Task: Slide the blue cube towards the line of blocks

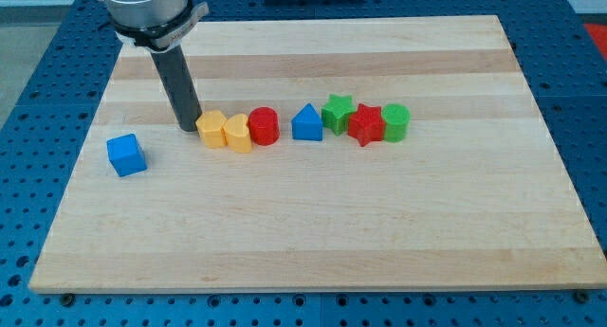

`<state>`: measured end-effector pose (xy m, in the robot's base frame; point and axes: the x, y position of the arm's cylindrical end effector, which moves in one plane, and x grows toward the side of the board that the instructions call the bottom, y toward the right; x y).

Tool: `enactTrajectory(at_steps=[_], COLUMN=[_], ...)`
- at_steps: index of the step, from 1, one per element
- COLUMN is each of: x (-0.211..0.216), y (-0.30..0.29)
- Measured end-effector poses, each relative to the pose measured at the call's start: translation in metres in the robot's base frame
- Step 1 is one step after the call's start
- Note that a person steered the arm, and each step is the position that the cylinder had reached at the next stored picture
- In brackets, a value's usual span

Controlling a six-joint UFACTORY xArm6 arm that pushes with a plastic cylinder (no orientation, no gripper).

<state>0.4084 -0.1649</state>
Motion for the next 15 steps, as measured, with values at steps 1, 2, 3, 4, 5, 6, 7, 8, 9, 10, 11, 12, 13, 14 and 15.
enactTrajectory(at_steps=[1, 2, 3, 4, 5, 6, 7, 8, 9, 10, 11, 12, 13, 14, 15], x=[0.002, 0.015, 0.007, -0.002, 0.001, 0.018, 0.064, 0.109, 0.120, 0.109, 0.081, 0.055, 0.050, 0.053, 0.058], y=[-0.015, -0.041, -0.081, -0.130, -0.139, -0.140, -0.140, -0.140, -0.130, -0.109, -0.097, -0.090, -0.089, -0.089, -0.086])
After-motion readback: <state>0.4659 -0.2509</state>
